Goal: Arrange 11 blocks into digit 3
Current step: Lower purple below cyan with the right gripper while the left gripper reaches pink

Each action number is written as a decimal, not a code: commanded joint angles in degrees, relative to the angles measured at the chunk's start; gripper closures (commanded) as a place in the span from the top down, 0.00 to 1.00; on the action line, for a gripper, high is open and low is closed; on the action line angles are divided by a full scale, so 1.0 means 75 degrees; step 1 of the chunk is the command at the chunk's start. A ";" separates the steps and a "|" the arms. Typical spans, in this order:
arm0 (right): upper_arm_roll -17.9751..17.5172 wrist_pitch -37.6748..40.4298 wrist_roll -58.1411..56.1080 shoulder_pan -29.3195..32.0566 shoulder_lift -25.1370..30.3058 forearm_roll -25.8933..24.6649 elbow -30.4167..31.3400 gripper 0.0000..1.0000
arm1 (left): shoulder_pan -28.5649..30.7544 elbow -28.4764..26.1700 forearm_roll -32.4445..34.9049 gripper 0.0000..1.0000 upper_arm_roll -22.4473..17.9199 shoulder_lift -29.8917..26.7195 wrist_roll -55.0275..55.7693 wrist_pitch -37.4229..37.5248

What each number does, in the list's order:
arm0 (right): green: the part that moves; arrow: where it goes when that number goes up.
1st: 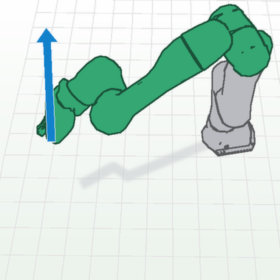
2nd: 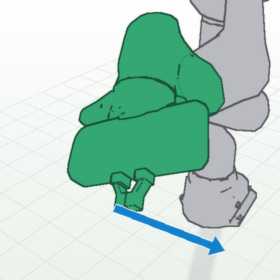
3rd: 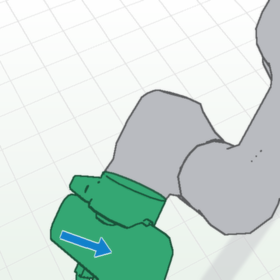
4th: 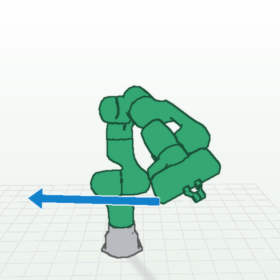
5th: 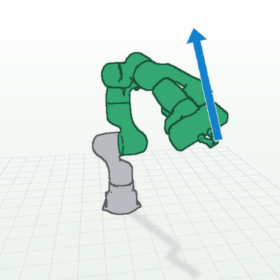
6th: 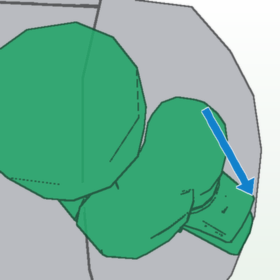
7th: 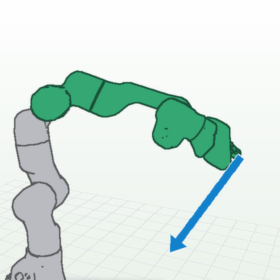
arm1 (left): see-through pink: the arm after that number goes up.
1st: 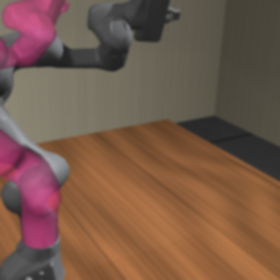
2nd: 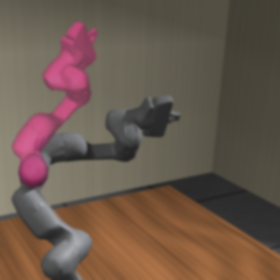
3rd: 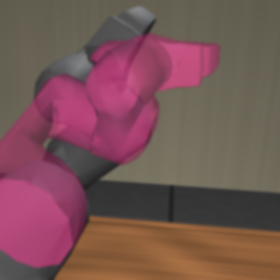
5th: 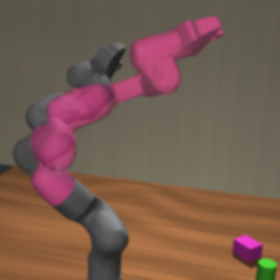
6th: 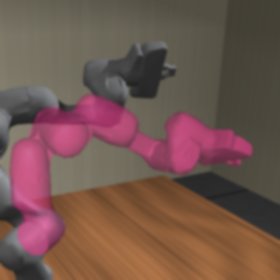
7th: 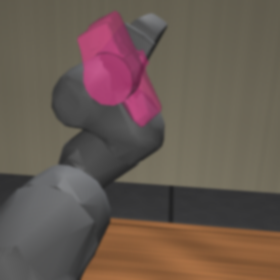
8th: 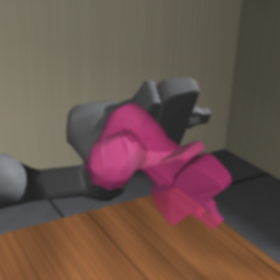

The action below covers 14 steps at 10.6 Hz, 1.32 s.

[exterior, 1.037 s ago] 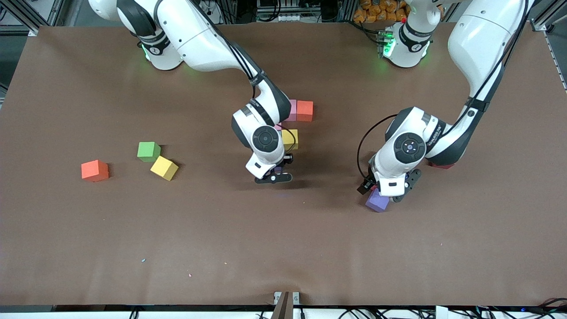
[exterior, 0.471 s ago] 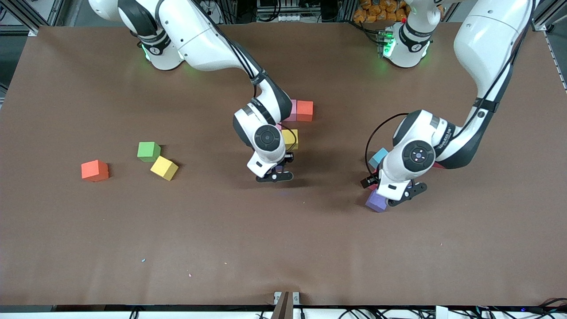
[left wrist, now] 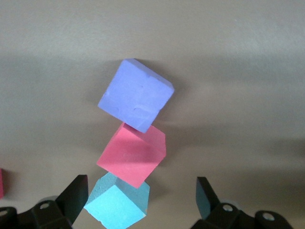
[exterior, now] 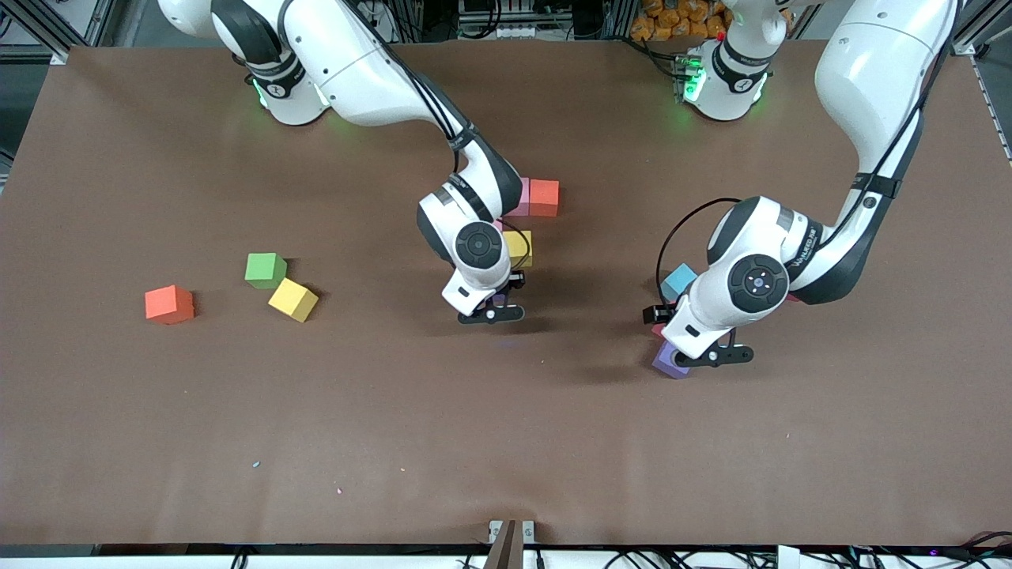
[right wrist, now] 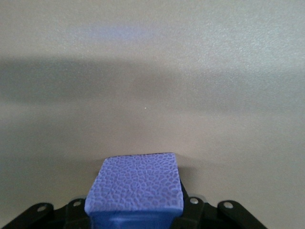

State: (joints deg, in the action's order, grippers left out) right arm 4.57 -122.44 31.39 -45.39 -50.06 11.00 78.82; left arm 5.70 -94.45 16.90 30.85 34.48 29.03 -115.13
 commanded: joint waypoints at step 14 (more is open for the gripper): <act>0.0047 0.0258 0.0244 -0.0159 0.0159 -0.0259 0.0179 1.00 | 0.0152 -0.0695 0.0606 1.00 -0.0011 0.0090 -0.3637 -0.0669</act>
State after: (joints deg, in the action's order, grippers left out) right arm 4.57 -120.80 33.04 -45.90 -49.91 10.51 78.82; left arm 5.17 -98.64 19.76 30.36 35.71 1.98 -119.06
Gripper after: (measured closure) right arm 0.335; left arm 0.000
